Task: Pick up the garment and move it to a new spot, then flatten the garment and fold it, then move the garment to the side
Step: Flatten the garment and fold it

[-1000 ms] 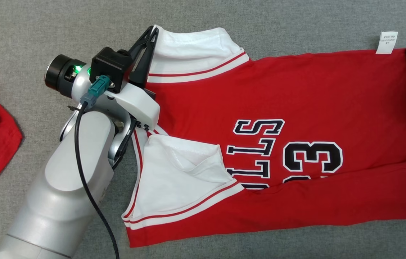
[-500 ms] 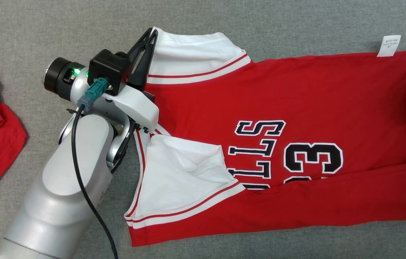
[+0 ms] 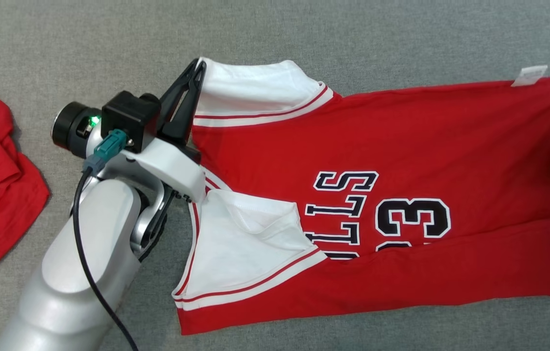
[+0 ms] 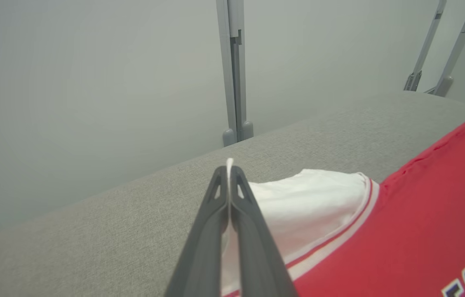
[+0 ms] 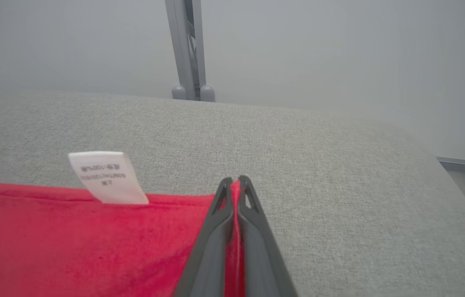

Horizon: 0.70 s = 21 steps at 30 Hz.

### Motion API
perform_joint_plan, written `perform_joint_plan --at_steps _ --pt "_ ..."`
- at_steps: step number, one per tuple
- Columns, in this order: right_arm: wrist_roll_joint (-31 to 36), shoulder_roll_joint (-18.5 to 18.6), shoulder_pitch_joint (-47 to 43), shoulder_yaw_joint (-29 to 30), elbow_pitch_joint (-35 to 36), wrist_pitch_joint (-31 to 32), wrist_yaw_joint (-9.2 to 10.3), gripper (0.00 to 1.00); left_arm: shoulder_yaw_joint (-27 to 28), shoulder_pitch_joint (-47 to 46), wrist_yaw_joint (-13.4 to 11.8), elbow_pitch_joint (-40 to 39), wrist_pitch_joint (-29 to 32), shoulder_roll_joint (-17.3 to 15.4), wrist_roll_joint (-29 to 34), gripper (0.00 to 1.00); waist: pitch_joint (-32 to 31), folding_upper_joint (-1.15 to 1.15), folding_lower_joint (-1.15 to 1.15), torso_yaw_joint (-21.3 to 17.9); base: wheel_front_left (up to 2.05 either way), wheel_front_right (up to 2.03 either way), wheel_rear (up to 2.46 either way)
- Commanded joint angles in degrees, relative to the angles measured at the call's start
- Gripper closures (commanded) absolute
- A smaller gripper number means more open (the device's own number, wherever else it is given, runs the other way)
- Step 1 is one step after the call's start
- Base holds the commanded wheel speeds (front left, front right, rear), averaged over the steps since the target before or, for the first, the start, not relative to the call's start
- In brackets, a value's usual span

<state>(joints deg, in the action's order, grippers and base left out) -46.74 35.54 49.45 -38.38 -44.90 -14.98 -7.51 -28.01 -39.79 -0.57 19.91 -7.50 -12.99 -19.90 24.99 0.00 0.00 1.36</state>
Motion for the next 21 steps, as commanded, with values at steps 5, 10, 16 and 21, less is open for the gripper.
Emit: perform_joint_plan --at_steps 5,10,16,21 --pt "1.55 0.10 -4.85 2.87 1.72 -0.26 0.04 1.00 -0.15 3.96 0.72 -4.49 1.57 -2.22 -1.30 1.00 -2.70 0.00 0.00 -0.14 0.00 0.00 0.00" --pt "1.99 0.21 -8.16 4.10 2.63 -0.27 0.03 1.00 0.11 8.00 1.06 -10.11 3.81 -4.27 -3.20 1.00 -4.83 0.00 0.00 -0.05 0.00 0.00 0.00" --pt "1.43 0.62 -11.47 3.97 3.44 -0.27 0.03 1.00 -0.57 13.02 1.26 -16.49 7.34 -7.38 -4.61 1.00 -7.11 0.00 0.00 0.11 0.00 0.00 0.00" --pt "0.39 1.44 -13.53 3.45 4.72 -0.27 0.03 1.00 -0.77 16.94 0.94 -20.59 10.11 -9.52 -5.89 1.00 -8.39 0.00 0.00 0.27 0.00 0.00 0.00"
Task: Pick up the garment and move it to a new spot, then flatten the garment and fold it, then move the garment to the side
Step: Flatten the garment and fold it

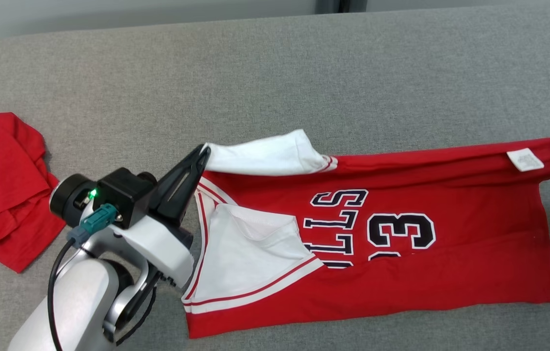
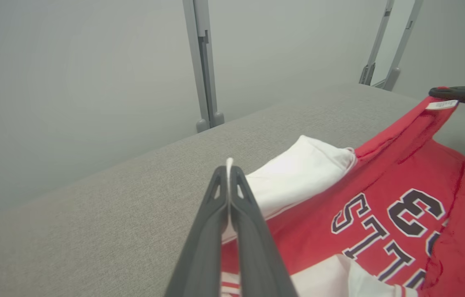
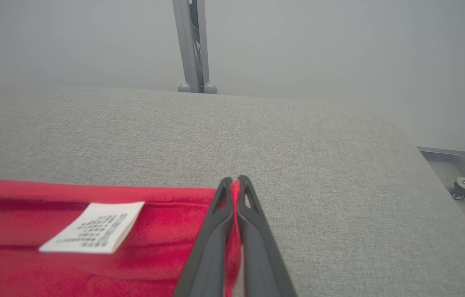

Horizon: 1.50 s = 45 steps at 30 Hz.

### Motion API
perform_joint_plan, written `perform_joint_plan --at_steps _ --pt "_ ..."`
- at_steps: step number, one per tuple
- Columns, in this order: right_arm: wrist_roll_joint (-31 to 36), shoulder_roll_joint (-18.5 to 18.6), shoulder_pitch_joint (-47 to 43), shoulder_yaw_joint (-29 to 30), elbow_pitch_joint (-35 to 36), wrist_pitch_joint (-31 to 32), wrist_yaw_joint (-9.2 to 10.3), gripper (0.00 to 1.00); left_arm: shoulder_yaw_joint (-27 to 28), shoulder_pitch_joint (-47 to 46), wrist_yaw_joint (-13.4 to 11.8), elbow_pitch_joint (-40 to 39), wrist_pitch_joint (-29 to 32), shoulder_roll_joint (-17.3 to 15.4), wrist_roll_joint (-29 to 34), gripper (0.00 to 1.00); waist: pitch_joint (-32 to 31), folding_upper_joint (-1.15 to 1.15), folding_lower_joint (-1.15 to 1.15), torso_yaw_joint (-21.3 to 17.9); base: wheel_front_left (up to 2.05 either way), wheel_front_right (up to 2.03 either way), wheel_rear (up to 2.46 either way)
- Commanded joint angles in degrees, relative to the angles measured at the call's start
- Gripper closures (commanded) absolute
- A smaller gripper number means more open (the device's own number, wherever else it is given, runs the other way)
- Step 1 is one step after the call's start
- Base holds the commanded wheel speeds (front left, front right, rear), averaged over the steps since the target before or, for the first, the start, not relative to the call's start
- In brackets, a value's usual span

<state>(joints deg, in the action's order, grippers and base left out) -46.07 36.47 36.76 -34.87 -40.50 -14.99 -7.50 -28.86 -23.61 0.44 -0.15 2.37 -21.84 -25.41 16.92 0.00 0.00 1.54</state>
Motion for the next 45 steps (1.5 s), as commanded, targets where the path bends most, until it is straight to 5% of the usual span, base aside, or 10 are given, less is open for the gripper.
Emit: perform_joint_plan --at_steps 1,36,37,38,39,42,43,44,45 --pt "-0.40 0.73 -1.24 -0.24 0.62 -0.26 0.02 1.00 -0.01 1.41 -0.02 -1.13 0.77 -1.06 -0.67 1.00 -0.55 0.00 0.00 0.09 0.00 0.00 0.00" --pt "-17.89 10.47 -9.12 -15.37 12.88 6.36 0.02 1.00 -6.03 15.24 1.25 -12.30 18.20 -10.89 -6.90 1.00 -6.47 0.00 0.00 -2.13 0.00 0.00 0.00" --pt "-18.51 10.64 -9.21 -15.67 12.94 6.66 0.02 0.82 -6.18 15.32 1.30 -12.45 18.68 -11.09 -7.03 1.00 -6.53 0.00 0.00 -2.14 0.00 0.00 0.00" --pt "-19.40 10.72 -9.31 -15.95 13.04 6.96 0.02 0.25 -6.35 15.53 1.43 -12.60 19.13 -11.25 -7.18 1.00 -6.59 0.00 0.00 -2.15 0.00 0.00 0.00" --pt "-20.30 10.77 -9.35 -16.14 13.21 7.31 0.02 0.00 -6.59 15.78 1.46 -12.70 19.70 -11.34 -7.47 1.00 -6.64 0.00 0.00 -2.16 0.00 0.00 0.00" --pt "-23.43 11.07 -9.32 -16.37 14.38 8.54 0.02 0.00 -7.03 16.06 1.31 -12.97 20.94 -11.66 -7.97 1.00 -6.76 0.00 0.00 -2.22 0.00 0.00 0.00" --pt "-24.29 11.32 -9.21 -16.41 14.93 8.62 0.02 0.00 -7.18 16.20 1.19 -12.94 21.46 -11.72 -8.32 0.85 -6.76 0.00 0.00 -2.24 0.00 0.00 0.00" --pt "-25.11 11.63 -9.18 -16.43 15.22 8.84 0.02 0.00 -7.29 16.35 1.20 -13.00 21.83 -11.78 -8.58 0.47 -6.75 0.00 0.00 -2.25 0.00 0.00 0.00" --pt "-25.85 12.00 -9.17 -16.38 15.47 8.98 0.02 0.00 -7.22 16.63 1.15 -12.96 22.25 -11.70 -9.31 0.30 -6.74 0.00 0.00 -2.26 0.00 0.00 0.00"
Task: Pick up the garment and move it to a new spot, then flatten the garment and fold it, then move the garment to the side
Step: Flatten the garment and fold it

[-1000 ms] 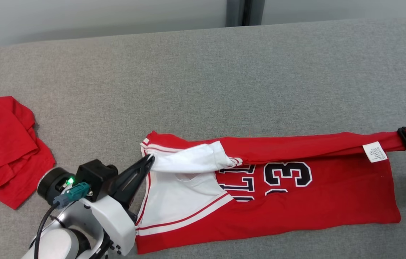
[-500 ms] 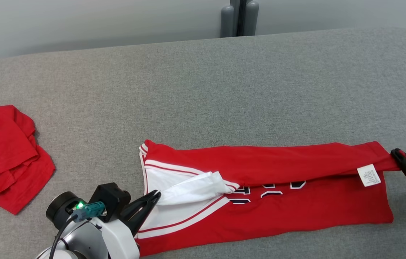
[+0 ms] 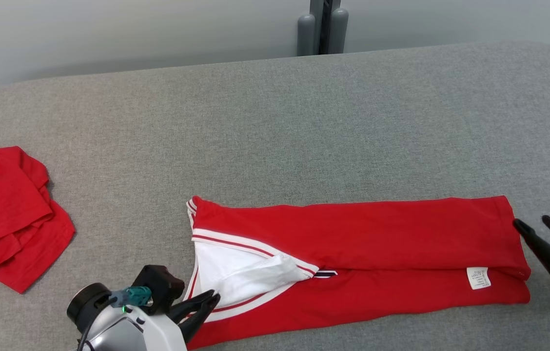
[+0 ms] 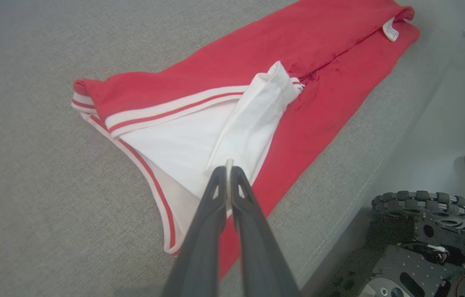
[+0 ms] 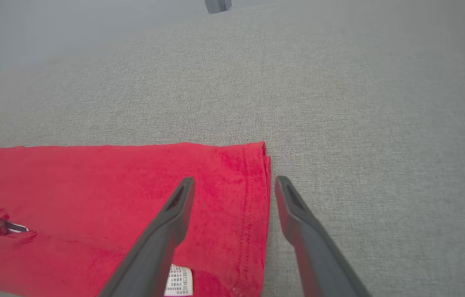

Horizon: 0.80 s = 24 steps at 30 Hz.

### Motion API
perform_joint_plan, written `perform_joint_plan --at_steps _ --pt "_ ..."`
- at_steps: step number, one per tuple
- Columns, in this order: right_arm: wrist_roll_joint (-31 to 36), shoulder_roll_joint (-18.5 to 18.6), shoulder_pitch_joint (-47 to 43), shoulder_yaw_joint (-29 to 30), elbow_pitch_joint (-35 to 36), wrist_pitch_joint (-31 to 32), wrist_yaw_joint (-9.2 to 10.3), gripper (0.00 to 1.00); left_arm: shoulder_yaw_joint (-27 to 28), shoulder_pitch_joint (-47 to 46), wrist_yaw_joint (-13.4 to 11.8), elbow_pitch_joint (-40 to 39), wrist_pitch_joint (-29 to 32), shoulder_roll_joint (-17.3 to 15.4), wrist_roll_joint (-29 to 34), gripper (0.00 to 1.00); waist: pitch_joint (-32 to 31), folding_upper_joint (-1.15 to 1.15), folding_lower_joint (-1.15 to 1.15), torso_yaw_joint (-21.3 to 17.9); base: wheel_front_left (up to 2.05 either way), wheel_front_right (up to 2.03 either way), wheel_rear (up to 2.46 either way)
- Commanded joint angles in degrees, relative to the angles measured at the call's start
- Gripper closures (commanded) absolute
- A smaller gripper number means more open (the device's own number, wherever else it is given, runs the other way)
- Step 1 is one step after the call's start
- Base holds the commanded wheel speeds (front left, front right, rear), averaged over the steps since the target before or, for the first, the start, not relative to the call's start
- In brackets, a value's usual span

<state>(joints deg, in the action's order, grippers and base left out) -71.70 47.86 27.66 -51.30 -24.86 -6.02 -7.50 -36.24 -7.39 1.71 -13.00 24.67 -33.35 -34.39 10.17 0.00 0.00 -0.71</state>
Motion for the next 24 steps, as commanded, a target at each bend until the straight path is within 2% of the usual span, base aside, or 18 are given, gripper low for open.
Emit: perform_joint_plan --at_steps 1,2,4,7,13,16,21,24 --pt "-1.01 1.09 -0.11 0.32 -0.28 0.18 0.02 0.00 0.29 0.64 -0.20 0.02 0.30 -0.22 -0.69 0.16 0.03 0.00 0.00 0.02 0.00 0.00 0.00" --pt "-1.77 1.49 -0.09 0.70 -0.30 -0.01 0.02 0.00 0.23 0.64 -0.13 0.17 0.53 -0.73 -0.51 0.00 0.05 0.00 0.00 0.04 0.00 0.00 0.00" --pt "-3.00 2.54 -0.21 2.13 -1.44 -2.01 0.02 0.00 1.01 1.01 -0.71 0.05 -0.15 -0.24 -1.72 0.00 0.10 0.00 0.00 0.20 0.00 0.00 0.00" --pt "-1.33 3.14 -0.05 2.56 -3.01 -4.48 0.02 0.00 2.39 0.09 -1.40 -0.33 -1.52 -0.06 -1.73 0.00 0.27 0.00 0.00 0.38 0.00 0.00 0.00" --pt "-0.10 0.97 0.41 5.56 -4.66 -8.32 0.02 0.00 5.32 -1.48 -2.99 0.17 -6.07 2.00 -2.18 0.00 0.21 0.00 0.00 0.36 0.00 0.00 0.00" --pt "2.68 -0.57 0.21 8.16 -5.55 -9.11 0.01 0.00 7.40 -2.73 -4.50 0.78 -9.76 3.74 -1.78 0.00 -0.02 0.00 0.00 0.29 0.00 0.00 0.00" --pt "9.47 -5.53 -2.11 19.95 -4.09 -9.19 0.02 0.00 10.17 -3.80 -7.05 3.29 -17.86 6.83 0.41 0.00 -0.79 0.00 0.00 -0.48 0.00 0.00 0.00" --pt "15.28 -9.13 -5.14 27.50 -1.32 -9.20 0.01 0.00 12.21 -3.80 -7.74 5.49 -25.53 10.05 0.09 0.00 -1.16 0.00 0.00 -0.94 0.00 0.00 0.00"
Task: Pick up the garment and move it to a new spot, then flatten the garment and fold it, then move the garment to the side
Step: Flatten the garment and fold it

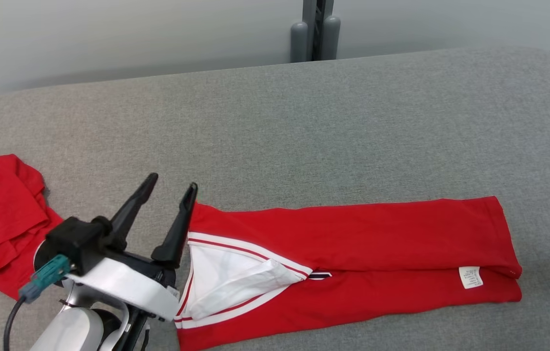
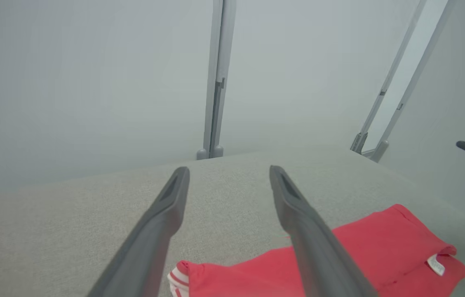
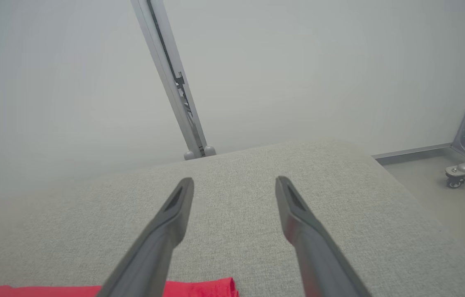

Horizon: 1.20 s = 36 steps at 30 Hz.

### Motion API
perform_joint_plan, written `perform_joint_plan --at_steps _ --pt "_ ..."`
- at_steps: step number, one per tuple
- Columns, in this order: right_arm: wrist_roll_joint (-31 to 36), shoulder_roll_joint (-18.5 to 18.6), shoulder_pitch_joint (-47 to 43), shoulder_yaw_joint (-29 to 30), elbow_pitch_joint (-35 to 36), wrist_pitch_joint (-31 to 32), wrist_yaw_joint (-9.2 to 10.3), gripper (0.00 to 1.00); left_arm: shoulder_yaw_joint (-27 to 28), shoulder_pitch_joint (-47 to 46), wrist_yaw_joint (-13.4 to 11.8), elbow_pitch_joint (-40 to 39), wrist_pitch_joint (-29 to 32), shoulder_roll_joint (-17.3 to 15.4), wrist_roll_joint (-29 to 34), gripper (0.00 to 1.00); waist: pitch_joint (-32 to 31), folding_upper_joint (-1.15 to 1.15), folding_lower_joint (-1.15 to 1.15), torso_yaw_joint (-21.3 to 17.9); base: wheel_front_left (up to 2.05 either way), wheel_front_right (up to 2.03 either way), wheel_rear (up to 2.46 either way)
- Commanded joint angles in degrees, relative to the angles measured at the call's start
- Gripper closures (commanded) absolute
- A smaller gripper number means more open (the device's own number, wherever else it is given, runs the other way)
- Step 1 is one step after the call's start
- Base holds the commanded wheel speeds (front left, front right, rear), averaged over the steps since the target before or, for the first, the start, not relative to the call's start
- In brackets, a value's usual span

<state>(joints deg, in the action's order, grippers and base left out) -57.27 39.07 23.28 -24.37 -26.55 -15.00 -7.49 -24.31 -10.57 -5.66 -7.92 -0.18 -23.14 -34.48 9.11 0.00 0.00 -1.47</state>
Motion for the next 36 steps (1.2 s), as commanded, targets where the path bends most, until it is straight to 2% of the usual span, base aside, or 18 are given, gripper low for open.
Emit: perform_joint_plan --at_steps 1,4,6,11,14,19,23,32,36 --pt "2.83 -1.49 -1.97 2.98 1.42 -0.23 0.00 0.00 0.99 -0.31 -0.35 1.42 -3.41 0.86 0.03 0.00 -0.14 0.00 0.00 -0.36 0.00 0.00 0.00" --pt "8.31 -5.08 -5.76 9.11 4.37 -0.23 0.00 0.00 2.32 0.90 0.24 4.37 -10.21 3.60 -0.75 0.00 -0.17 0.00 0.00 -0.81 0.00 0.00 0.00" --pt "11.18 -7.42 -8.06 12.67 6.25 -0.24 0.00 0.00 3.56 1.11 -0.98 6.56 -13.23 4.80 1.05 0.00 -0.10 0.00 0.00 -0.89 0.00 0.00 0.00" --pt "18.23 -11.97 -12.18 18.24 8.04 -0.23 0.00 0.00 5.75 2.01 -0.64 9.40 -15.01 9.65 5.49 0.00 0.42 0.00 0.00 -0.94 0.00 0.00 0.00" --pt "20.20 -14.17 -13.63 19.49 8.24 -0.24 0.00 0.00 8.20 3.99 0.69 10.38 -15.00 12.98 8.55 0.00 0.64 0.00 0.00 -0.78 0.00 0.00 0.00" --pt "19.89 -16.43 -14.54 20.18 6.45 -0.24 0.00 0.00 11.03 4.70 4.87 12.48 -15.04 16.31 12.64 0.00 0.84 0.00 0.00 -0.29 0.00 0.00 0.00" --pt "18.55 -17.60 -15.24 20.37 3.67 -0.24 0.00 0.00 12.89 4.32 7.18 13.75 -15.05 17.85 15.16 0.00 1.13 0.00 0.00 0.55 0.00 0.00 0.00" --pt "13.69 -19.78 -14.60 20.88 -3.21 -0.24 0.00 0.00 14.66 3.83 9.71 14.80 -15.05 19.32 19.07 0.00 2.01 0.00 0.00 2.10 0.00 0.00 0.00" --pt "11.93 -20.76 -13.64 18.67 -6.62 -0.24 0.00 0.00 14.98 4.26 10.45 15.23 -15.06 19.55 20.07 0.00 2.29 0.00 0.00 2.56 0.00 0.00 0.00"
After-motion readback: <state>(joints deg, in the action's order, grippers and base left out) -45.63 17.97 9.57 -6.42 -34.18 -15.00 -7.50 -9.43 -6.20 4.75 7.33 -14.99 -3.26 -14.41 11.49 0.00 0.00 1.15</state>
